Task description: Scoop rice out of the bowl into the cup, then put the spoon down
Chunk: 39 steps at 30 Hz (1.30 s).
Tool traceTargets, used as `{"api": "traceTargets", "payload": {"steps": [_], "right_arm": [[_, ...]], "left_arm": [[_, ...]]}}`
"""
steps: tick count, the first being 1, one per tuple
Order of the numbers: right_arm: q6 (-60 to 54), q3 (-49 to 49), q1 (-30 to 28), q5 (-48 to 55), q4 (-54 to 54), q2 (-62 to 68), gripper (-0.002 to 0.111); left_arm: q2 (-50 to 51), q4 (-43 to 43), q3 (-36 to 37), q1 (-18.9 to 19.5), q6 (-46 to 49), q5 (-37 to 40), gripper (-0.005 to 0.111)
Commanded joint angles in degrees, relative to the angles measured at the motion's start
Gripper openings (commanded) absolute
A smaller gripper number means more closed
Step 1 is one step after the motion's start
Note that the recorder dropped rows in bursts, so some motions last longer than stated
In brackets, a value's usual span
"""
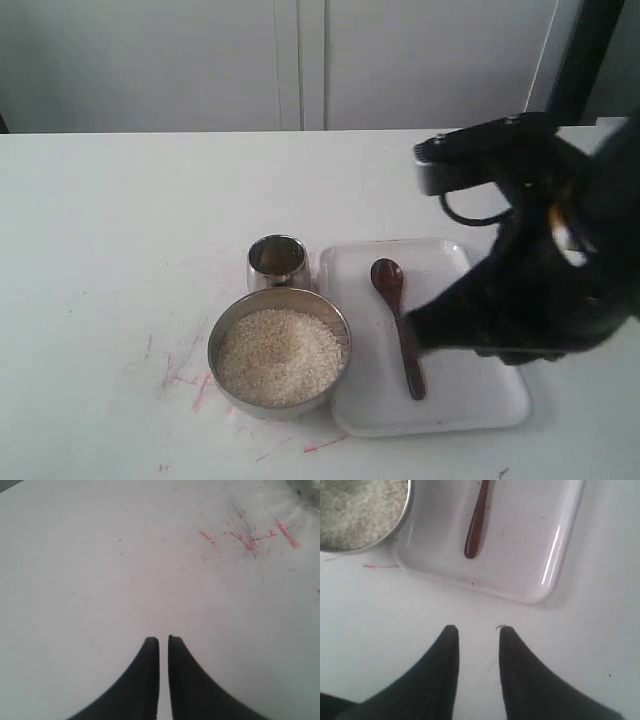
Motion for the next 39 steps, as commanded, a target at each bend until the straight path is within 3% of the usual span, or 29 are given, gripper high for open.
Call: {"api": "traceTargets", "payload": {"steps": [1, 6, 14, 24, 30, 31, 35, 37, 39], "right_arm": [[0.94, 4.04, 3.01, 2.37, 0.40, -11.44, 0.016], [0.94, 7.25, 3.14, -0.78, -0.86, -22.52, 0.001], [0.94, 7.39, 3.14, -0.92, -0.89, -31.15, 0.000], [0.56, 9.05, 2.50, -3.99, -10.83, -37.47, 0.000], [0.56, 15.73, -7.00, -16.32, -12.57, -48.05, 0.000], [0.56, 18.10, -11.48, -19.15, -12.57, -51.00, 0.000], [0.56, 23.11, -20.58, -22.97, -12.15, -55.65, 0.000], [1.03, 28.70, -25.90, -30.00, -9.90, -59.22, 0.000], [1.37, 33.16, -27.74, -36.96, -8.39, -61.37, 0.000]], "left_arm": [[0.00, -0.32, 0.52, -0.31, -0.33, 2.80, 0.014], [0.00, -0.32, 0.52, -0.31, -0.33, 2.80, 0.014], [0.00, -0.32, 0.52, -0.31, -0.33, 2.80, 0.014], [0.00, -0.32, 0.52, -0.31, -0.33, 2.80, 0.014], [0.00, -0.32, 0.52, -0.31, -0.33, 2.80, 0.014], [0.00, -0.32, 0.52, -0.31, -0.33, 2.80, 0.014], [0.00, -0.32, 0.52, -0.31, -0.33, 2.80, 0.014], [0.00, -0.32, 0.52, -0.31, -0.33, 2.80, 0.014], [0.00, -0.32, 0.52, -0.31, -0.33, 2.80, 0.014]]}}
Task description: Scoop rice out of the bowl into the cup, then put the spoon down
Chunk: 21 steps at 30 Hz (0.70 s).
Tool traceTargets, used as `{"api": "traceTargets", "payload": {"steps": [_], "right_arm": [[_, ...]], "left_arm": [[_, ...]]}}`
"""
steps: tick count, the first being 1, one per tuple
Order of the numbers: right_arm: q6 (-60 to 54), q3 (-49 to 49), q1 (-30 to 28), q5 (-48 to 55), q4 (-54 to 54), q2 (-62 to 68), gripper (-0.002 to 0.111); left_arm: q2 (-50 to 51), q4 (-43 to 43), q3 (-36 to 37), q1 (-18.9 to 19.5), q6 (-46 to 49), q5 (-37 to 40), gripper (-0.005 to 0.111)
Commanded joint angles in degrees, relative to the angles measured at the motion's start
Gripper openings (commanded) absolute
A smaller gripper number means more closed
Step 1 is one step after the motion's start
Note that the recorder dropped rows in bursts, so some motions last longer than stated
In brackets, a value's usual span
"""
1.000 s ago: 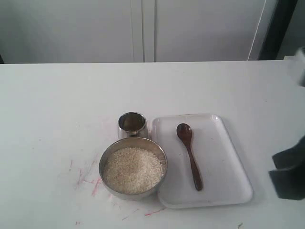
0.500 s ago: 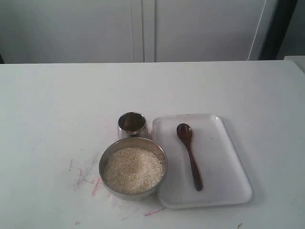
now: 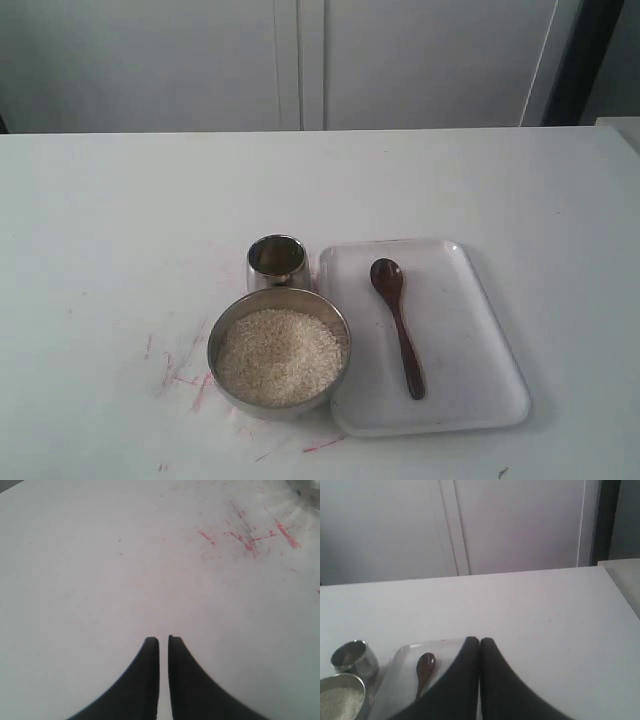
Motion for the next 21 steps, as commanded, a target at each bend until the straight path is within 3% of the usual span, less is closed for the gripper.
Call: {"api": "traceTargets", "payload": {"steps": [1, 5, 15, 21], "right_arm": [[0.63, 9.86, -4.27, -16.82, 3.41, -4.84, 0.000], [0.63, 17.56, -4.30, -23.50, 4.97, -7.51, 0.000], [-1.52, 19.06, -4.30, -24.22, 5.80, -7.51, 0.000], [-29.36, 23.26, -4.30, -25.05, 22.51, -7.51, 0.000]], "left_arm": [[0.00, -0.32, 0.52, -0.31, -0.33, 2.80, 0.014], [0.00, -0.32, 0.52, -0.31, -0.33, 2.80, 0.014], [0.00, -0.32, 0.52, -0.31, -0.33, 2.80, 0.014], [0.00, -0.32, 0.52, -0.31, -0.33, 2.80, 0.014]]}}
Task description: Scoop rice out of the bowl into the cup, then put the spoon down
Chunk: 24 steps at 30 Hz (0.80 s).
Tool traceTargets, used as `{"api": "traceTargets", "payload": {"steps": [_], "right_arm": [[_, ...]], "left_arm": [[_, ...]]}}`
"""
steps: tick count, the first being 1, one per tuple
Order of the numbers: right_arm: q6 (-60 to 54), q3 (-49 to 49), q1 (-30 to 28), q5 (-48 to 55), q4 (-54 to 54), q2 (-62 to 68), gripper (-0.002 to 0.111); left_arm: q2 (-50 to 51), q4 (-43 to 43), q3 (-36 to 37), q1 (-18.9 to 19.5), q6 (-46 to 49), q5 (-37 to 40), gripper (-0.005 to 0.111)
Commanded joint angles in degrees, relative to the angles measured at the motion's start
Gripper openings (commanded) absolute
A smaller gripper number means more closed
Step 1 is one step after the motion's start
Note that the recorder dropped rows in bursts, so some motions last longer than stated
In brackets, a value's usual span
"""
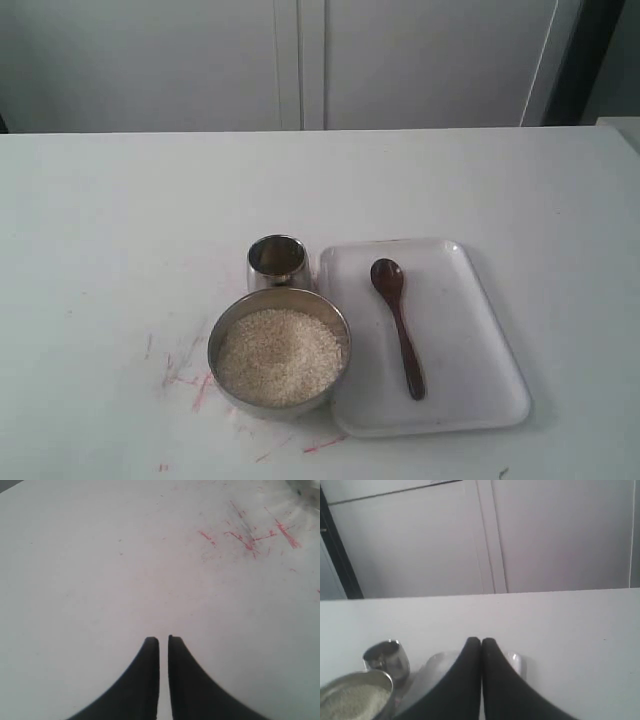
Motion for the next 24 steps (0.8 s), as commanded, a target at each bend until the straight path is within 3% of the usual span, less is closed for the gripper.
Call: {"api": "traceTargets", "payload": {"steps": [1, 9, 17, 24], "right_arm": [[-18.91, 3.73, -0.10, -1.72, 10.35, -0.23, 0.000], [-18.91, 9.51, -0.10, -7.71, 10.04, -1.05, 0.000], [-18.91, 9.51, -0.46, 0.46, 9.28, -1.69, 0.000], [-18.91, 9.51, -5.57, 3.55, 10.04, -1.69, 0.000]], "left_arm": [[0.00, -0.32, 0.52, -0.31, -0.33, 2.80, 0.014], [0.00, -0.32, 0.52, -0.31, -0.33, 2.80, 0.014], [0.00, -0.32, 0.52, -0.31, -0.33, 2.80, 0.014], [0.00, -0.32, 0.52, -0.31, -0.33, 2.80, 0.014]]}}
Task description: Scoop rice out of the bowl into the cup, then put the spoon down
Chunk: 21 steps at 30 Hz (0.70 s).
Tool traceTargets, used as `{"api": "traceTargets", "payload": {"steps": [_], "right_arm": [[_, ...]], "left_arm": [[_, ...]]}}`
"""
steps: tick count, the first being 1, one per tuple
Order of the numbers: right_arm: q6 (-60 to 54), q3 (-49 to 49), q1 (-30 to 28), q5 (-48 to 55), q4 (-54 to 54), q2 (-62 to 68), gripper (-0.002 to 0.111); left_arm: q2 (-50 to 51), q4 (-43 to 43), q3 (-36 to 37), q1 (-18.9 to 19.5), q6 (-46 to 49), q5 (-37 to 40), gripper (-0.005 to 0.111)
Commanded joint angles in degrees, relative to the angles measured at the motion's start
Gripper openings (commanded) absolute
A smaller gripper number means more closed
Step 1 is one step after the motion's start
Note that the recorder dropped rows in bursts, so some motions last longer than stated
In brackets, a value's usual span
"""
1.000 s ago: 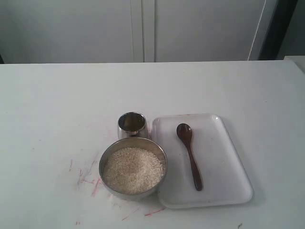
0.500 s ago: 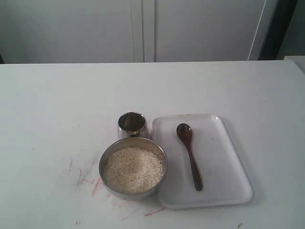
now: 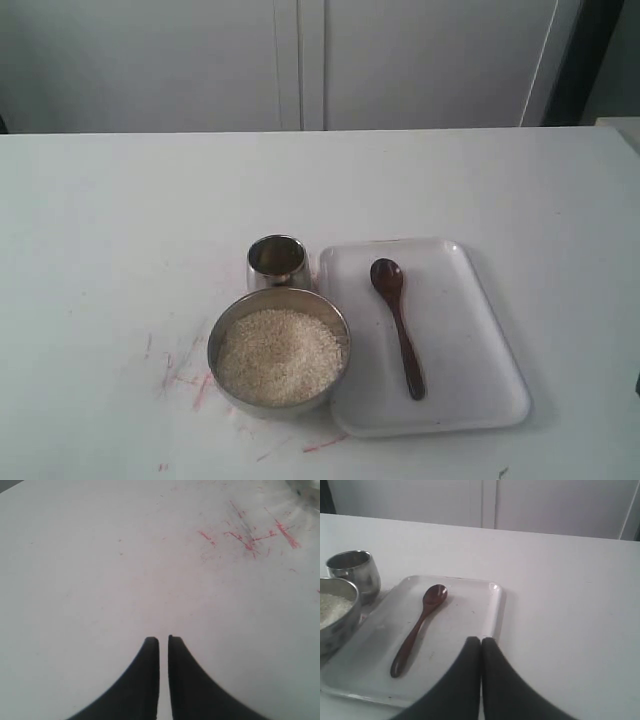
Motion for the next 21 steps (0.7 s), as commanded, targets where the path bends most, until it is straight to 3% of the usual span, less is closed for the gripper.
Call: {"api": "traceTargets", "payload": {"steps": [1, 6, 21], "right_arm": [[-0.68, 0.30, -3.62, 0.44, 0.00, -0.35, 0.000], [-0.68, 0.30, -6.04, 0.55, 0.00, -0.35, 0.000], [-0.68, 0.30, -5.91, 0.57, 0.00, -0.35, 0.000]], "left_arm": [[0.00, -0.32, 0.52, -0.31, -0.33, 2.80, 0.014], [0.00, -0.32, 0.52, -0.31, -0.33, 2.80, 0.014], [0.00, -0.32, 0.52, -0.31, -0.33, 2.80, 0.014]]}}
